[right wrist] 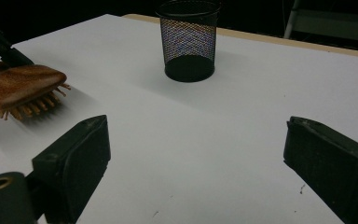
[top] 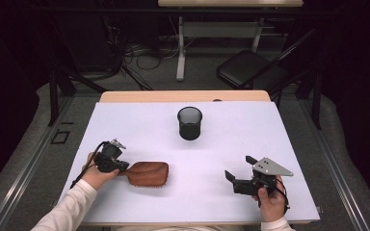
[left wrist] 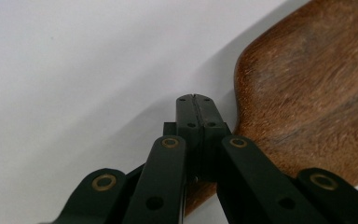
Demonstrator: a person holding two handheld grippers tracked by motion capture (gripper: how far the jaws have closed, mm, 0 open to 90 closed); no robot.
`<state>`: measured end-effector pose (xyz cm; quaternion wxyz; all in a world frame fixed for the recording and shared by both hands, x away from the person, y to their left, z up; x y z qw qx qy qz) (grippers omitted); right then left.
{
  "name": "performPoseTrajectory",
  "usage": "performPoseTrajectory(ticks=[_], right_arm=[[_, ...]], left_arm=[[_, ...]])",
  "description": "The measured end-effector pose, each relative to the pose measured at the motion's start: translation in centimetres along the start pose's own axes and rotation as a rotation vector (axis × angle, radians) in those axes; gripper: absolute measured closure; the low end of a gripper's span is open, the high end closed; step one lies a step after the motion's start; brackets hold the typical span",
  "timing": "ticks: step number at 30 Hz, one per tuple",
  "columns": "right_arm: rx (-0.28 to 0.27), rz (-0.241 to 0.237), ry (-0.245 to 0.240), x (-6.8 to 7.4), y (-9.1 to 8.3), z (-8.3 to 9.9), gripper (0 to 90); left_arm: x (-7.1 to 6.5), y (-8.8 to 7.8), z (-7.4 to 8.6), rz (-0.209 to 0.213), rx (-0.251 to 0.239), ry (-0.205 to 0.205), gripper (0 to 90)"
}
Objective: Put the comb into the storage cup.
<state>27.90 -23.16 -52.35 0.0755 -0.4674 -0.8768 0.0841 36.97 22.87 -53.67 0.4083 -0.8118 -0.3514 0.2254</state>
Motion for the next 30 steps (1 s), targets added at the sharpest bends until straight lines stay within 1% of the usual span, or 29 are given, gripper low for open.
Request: performPoseTrajectory(ticks=[5, 6, 8, 9, 13, 15, 20, 21, 24, 30], right_arm=[[0.000, 0.000, 0.003, 0.0, 0.0, 0.0, 7.0], [-0.001, -0.001, 0.004, 0.0, 0.0, 0.0, 7.0], [0.002, 0.001, 0.004, 0.0, 0.0, 0.0, 7.0], [0.003, 0.001, 0.003, 0.0, 0.0, 0.0, 7.0], [-0.006, 0.001, 0.004, 0.0, 0.1, 0.0, 7.0], [0.001, 0.000, 0.004, 0.0, 0.0, 0.0, 7.1], [-0.001, -0.001, 0.005, 0.0, 0.0, 0.0, 7.1], [0.000, 0.000, 0.004, 0.0, 0.0, 0.0, 7.1], [-0.001, 0.000, 0.004, 0.0, 0.0, 0.0, 7.1], [0.001, -0.001, 0.005, 0.1, 0.0, 0.0, 7.1]], left_arm=[[-0.1, -0.3, 0.6, 0.004, -0.011, 0.000, 90.0], [-0.2, -0.4, 0.8, 0.000, -0.024, 0.005, 90.0], [-0.4, -0.6, 1.1, 0.001, -0.031, 0.012, 90.0], [-0.6, -0.8, 1.4, 0.007, -0.045, 0.006, 90.0], [-0.8, -0.9, 1.9, 0.022, -0.056, -0.004, 90.0], [-0.9, -0.9, 2.1, 0.027, -0.063, -0.012, 90.0], [-1.3, -1.1, 2.6, 0.038, -0.081, -0.014, 90.0], [-1.4, -1.1, 2.7, 0.043, -0.082, -0.013, 90.0], [-1.5, -1.2, 2.9, 0.039, -0.088, -0.011, 90.0], [-1.8, -1.4, 3.1, 0.042, -0.082, -0.001, 90.0]])
Point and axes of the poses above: each handheld gripper's, and its own axes: y roughly forward along the jaws, z roughly out of its underside, x roughly to its left, the point moved 1 cm from there along y, roughly forward along the jaws, and after that the axes turned 9 degrees about -x, right-handed, at the moved point
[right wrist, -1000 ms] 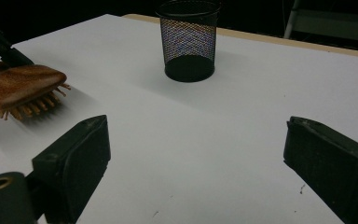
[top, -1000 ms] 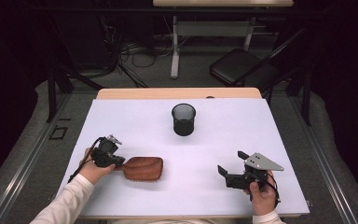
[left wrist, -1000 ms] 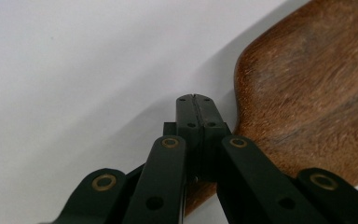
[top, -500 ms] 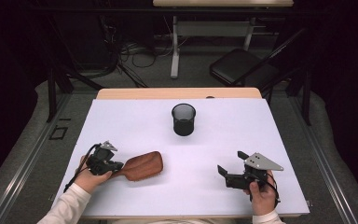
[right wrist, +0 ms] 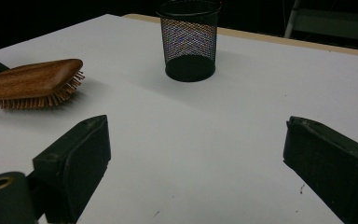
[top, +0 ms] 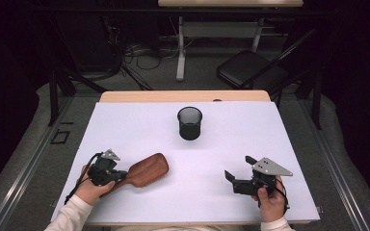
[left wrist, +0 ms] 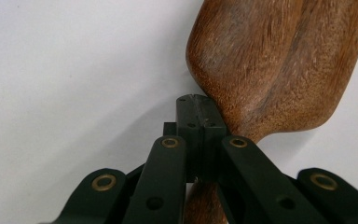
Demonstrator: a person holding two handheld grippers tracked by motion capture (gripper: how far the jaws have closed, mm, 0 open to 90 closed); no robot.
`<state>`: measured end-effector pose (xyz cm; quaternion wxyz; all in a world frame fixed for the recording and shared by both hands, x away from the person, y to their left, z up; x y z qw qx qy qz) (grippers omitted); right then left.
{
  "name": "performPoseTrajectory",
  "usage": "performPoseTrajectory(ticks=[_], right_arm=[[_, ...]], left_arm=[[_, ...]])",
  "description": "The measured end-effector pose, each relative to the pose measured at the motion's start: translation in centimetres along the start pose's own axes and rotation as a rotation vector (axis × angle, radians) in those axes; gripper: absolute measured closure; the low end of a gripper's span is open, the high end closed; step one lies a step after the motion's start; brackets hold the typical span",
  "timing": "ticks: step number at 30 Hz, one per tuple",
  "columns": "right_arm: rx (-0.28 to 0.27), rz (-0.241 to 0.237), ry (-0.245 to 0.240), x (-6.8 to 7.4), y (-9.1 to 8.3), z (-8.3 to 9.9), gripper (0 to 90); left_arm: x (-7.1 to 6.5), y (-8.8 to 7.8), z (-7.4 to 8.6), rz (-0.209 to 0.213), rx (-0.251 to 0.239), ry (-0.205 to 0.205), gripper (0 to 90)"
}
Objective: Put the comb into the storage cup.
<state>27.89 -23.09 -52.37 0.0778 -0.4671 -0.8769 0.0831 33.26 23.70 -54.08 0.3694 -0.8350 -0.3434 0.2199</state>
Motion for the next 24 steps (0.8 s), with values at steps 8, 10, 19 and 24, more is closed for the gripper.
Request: performPoseTrajectory(ticks=[8, 10, 19, 24], right_arm=[[-0.004, 0.001, 0.000, 0.0, 0.1, 0.0, 7.2], [-0.002, 0.001, -0.001, 0.0, 0.0, 0.0, 7.1], [-0.005, 0.002, -0.001, 0.0, 0.1, 0.0, 7.1], [-0.005, 0.002, -0.003, 0.0, 0.1, 0.1, 7.1]], left_arm=[[-0.2, -0.1, 0.3, 0.002, 0.006, 0.007, 90.0], [-0.3, -0.2, 0.3, 0.004, 0.005, 0.004, 90.0], [0.0, -0.6, 0.2, -0.010, -0.005, 0.002, 90.0], [0.2, -1.0, 0.1, -0.017, -0.013, 0.003, 89.2]])
Point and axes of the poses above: each handheld gripper's, and its own axes: y roughly forward along the jaws, z roughly out of its underside, x roughly to its left, the point moved 1 cm from there along y, roughly forward along the jaws, and after that the axes turned 9 degrees about -x, right-handed, at the moved point
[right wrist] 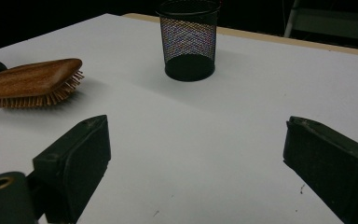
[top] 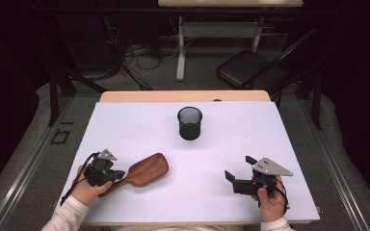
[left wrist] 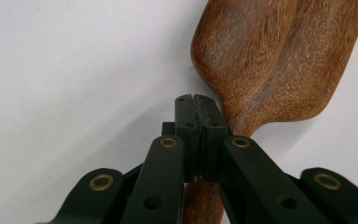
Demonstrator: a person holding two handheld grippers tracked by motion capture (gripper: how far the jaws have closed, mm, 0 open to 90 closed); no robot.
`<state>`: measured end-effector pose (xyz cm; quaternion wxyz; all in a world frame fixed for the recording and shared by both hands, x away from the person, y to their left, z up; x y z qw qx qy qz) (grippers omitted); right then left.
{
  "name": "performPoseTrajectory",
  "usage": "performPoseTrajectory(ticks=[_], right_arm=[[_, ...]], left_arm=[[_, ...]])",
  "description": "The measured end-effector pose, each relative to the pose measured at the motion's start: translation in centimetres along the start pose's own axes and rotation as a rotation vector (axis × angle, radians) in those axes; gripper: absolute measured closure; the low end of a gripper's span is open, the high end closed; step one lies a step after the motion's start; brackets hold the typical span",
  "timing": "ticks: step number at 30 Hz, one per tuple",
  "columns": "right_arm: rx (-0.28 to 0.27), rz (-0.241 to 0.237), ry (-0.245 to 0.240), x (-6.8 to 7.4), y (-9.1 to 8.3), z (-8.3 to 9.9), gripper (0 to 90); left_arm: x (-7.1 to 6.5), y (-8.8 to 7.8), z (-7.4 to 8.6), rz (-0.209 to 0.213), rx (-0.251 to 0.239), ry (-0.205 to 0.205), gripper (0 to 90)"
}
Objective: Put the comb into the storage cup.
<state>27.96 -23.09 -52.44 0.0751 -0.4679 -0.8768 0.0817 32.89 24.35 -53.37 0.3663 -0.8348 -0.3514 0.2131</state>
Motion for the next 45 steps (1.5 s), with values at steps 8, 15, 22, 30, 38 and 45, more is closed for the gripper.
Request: performPoseTrajectory(ticks=[8, 15, 22, 30, 38, 45], right_arm=[[0.003, 0.000, 0.003, 0.0, 0.0, 0.0, 7.2], [0.004, 0.001, 0.006, 0.0, 0.0, 0.0, 7.4], [0.010, 0.000, 0.001, 0.0, 0.0, 0.0, 7.5], [0.012, -0.001, 0.002, 0.0, 0.1, 0.0, 7.6], [0.017, -0.002, 0.002, 0.0, 0.1, 0.0, 7.7], [0.020, -0.001, 0.005, 0.0, 0.1, 0.1, 7.7]], left_arm=[[0.1, -0.7, -0.2, -0.010, -0.011, 0.007, 85.5], [0.1, -1.2, -0.4, -0.021, -0.023, 0.011, 79.8], [0.1, -1.8, -0.5, -0.025, -0.037, 0.016, 69.4], [0.1, -2.1, -0.6, -0.023, -0.061, 0.012, 57.2], [-0.1, -2.3, -0.9, -0.023, -0.077, 0.016, 44.6], [0.1, -2.6, -1.1, 0.003, -0.100, -0.007, 41.7]])
Point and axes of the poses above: each handheld gripper's, and its own axes: y roughly forward along the jaws, z roughly out of its underside, x roughly to its left, the point moved 1 cm from there along y, roughly forward along the jaws, and after that the axes turned 9 degrees about -x, right-handed, at the moved point
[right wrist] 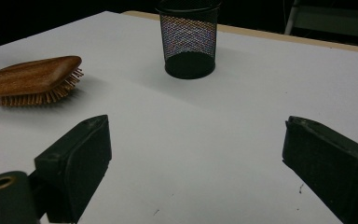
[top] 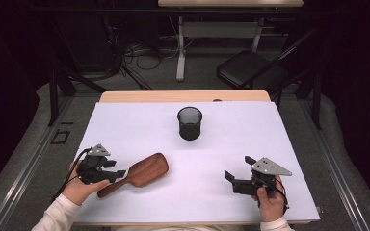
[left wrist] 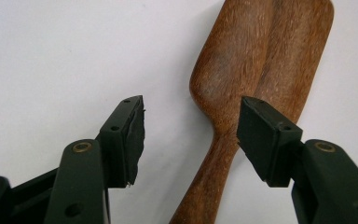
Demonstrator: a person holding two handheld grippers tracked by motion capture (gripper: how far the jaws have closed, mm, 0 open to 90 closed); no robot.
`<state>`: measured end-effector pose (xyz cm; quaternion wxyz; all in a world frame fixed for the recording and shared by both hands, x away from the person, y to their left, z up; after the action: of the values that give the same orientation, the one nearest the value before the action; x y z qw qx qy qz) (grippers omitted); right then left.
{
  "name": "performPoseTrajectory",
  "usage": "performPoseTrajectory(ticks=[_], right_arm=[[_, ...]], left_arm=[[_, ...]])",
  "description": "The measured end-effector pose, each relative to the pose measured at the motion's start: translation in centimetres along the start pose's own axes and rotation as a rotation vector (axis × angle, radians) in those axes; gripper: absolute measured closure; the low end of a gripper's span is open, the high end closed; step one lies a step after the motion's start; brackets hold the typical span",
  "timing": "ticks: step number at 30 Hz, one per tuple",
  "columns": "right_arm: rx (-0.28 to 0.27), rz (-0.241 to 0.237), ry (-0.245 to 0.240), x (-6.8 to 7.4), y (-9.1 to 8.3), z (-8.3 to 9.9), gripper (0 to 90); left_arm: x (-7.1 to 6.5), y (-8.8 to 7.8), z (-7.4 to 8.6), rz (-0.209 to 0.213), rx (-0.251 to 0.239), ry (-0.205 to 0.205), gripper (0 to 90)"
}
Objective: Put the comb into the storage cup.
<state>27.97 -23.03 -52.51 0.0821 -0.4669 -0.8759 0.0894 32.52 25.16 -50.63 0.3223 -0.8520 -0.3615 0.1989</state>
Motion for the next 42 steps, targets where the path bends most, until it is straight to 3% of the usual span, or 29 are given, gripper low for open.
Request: performPoseTrajectory(ticks=[1, 4, 9, 16, 17, 22, 28, 42], right_arm=[[-0.002, 0.001, -0.001, 0.0, 0.0, 0.0, 7.7], [-0.001, 0.001, -0.003, 0.0, 0.0, 0.0, 7.7], [-0.002, 0.001, -0.004, 0.0, 0.1, 0.0, 7.7], [-0.001, 0.002, -0.003, 0.0, 0.0, 0.0, 7.7], [-0.001, 0.000, -0.003, 0.0, 0.0, 0.0, 7.7], [-0.003, 0.001, -0.006, 0.0, 0.1, 0.0, 7.8], [-0.005, 0.000, -0.008, 0.0, 0.1, 0.1, 8.1], [-0.002, -0.001, -0.010, 0.0, 0.1, 0.1, 8.2]], left_arm=[[0.0, 0.0, 0.0, 0.005, -0.006, -0.003, 41.7], [-0.1, -0.2, -0.1, -0.006, -0.023, 0.043, 39.5], [-0.3, -0.2, -0.3, 0.007, -0.017, 0.058, 36.2], [-0.4, 0.0, -0.5, 0.024, -0.014, 0.075, 21.3], [-0.4, 0.0, -0.5, 0.025, -0.009, 0.079, 16.0], [-0.6, 0.2, -0.4, 0.034, -0.005, 0.104, 14.3], [-0.7, 0.5, -0.3, 0.028, 0.013, 0.119, 4.4], [-1.0, 1.0, -0.2, 0.031, 0.053, 0.148, 2.2]])
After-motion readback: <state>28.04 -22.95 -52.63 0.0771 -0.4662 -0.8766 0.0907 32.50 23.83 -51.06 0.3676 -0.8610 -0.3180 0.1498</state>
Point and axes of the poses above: each handheld gripper's, and its own axes: y roughly forward along the jaws, z roughly out of its underside, x roughly to its left, the point moved 1 cm from there along y, roughly forward along the jaws, and after that the axes turned 9 degrees about -x, right-handed, at the moved point
